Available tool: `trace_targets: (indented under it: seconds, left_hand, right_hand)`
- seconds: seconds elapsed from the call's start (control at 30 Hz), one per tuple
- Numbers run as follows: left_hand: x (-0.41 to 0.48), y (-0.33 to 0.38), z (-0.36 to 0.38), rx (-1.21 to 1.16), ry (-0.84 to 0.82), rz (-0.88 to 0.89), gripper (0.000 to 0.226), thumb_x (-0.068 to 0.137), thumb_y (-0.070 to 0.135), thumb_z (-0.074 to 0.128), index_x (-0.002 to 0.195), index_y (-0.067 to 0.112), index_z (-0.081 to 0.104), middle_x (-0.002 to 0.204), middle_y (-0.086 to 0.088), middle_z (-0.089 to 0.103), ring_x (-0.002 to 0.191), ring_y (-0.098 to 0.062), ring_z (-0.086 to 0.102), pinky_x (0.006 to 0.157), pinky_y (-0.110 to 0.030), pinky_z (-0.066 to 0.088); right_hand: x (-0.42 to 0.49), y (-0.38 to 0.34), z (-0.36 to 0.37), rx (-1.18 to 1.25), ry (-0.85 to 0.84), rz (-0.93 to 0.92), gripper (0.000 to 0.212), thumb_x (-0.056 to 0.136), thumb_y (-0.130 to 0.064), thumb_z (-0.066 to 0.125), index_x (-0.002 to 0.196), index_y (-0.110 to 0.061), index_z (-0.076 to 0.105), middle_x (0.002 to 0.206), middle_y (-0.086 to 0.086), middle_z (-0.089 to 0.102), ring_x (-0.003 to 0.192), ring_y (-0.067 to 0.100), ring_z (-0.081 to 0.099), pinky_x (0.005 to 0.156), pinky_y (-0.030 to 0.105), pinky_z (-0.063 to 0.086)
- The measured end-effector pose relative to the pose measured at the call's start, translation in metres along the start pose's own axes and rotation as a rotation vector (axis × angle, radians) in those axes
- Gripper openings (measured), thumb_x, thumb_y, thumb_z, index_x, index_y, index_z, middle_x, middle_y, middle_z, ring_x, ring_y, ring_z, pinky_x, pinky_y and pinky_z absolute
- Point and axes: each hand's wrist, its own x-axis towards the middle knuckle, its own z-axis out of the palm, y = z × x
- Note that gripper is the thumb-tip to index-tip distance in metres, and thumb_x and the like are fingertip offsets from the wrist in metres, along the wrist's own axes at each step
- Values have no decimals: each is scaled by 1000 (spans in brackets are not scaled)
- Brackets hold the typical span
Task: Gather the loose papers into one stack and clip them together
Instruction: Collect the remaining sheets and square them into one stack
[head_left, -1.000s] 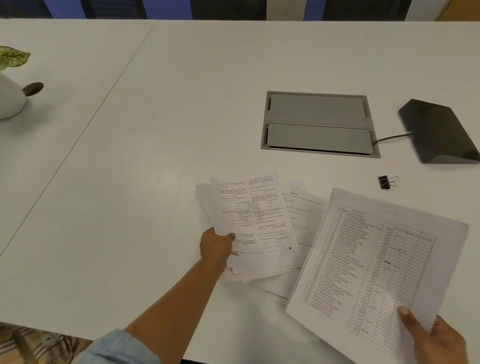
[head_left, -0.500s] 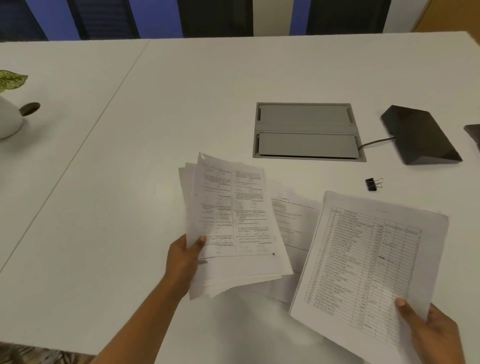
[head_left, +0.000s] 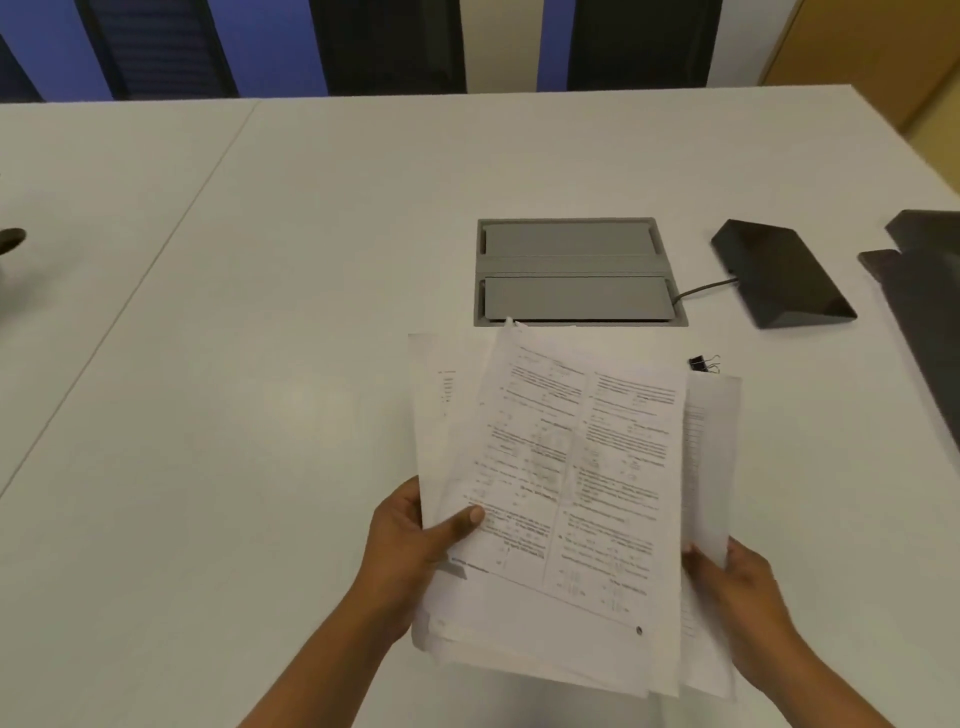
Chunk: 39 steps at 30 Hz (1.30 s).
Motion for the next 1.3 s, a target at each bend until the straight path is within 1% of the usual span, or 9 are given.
trace_targets:
  seconds: [0.17,0.3,0.43,0.53,0.67,0.8,0.97,1.1,1.3]
  left_hand:
    - [-1,-6,18,50,-67,7,39,75,10,83,111,14,69,107,-3,79,93,-28,77,79,-47,62]
    - [-2,-7,19,111,-46,5,37,76,18,83,110,16,71,106,-1,79,92,-26,77,82,-50,62]
    - [-2,-6,16,110,-13,-55,29,81,26,78,108,16,71,106,-5,78,90,-27,77,82,-50,62]
    - [-3,-1,15,36,-104,-152,25,90,26,70,112,15,72,108,-7,78,95,-30,76,85,-50,61]
    - [-4,-1,21,67,-116,-175,29,91,25,69,118,16,69,109,-5,78,98,-29,75,90,-53,58]
    - [-3,-4,28,69,-51,-118,29,91,19,69,120,20,66,110,-4,78,93,-28,76,83,-55,60]
    - [-5,-7,30,68,-47,67,84,85,9,75,146,48,32,135,14,59,115,-23,65,86,-55,59]
    - [0,-5,27,35,-119,25,49,86,-7,68,124,24,60,121,-1,73,112,-31,69,91,-57,57]
    - [5,5,31,53,-190,10,44,83,-3,73,122,17,63,115,-6,76,107,-31,71,90,-57,57]
  right_hand:
    - [-6,-14,12,-8,-207,-26,30,95,1,54,72,-9,70,61,5,71,53,16,68,49,27,52]
    - [-9,-14,10,35,-262,-51,33,95,0,52,73,-10,73,69,13,72,59,21,70,54,32,54]
    - [-13,-12,7,4,-286,-74,34,96,3,50,69,-9,68,58,3,68,51,13,65,49,25,51]
    - [-16,-12,6,-25,-323,-117,32,95,1,53,74,-13,74,64,5,71,57,15,68,54,26,52]
    - [-18,-12,6,48,-293,-88,17,82,-34,65,80,-19,72,81,15,70,71,25,67,64,34,54]
    - [-11,-7,1,322,-295,179,54,85,-67,37,110,-29,65,104,6,75,100,29,68,89,48,53]
    - [-9,-14,4,290,-359,-31,44,84,-24,65,126,-14,61,120,11,71,106,30,70,85,43,58]
    - [-5,-15,2,235,-376,-113,59,73,-21,81,127,-12,60,120,11,71,106,32,69,85,47,57]
    - [-1,-23,6,122,-405,-192,41,78,-6,70,119,-9,66,114,10,74,102,32,71,83,48,58]
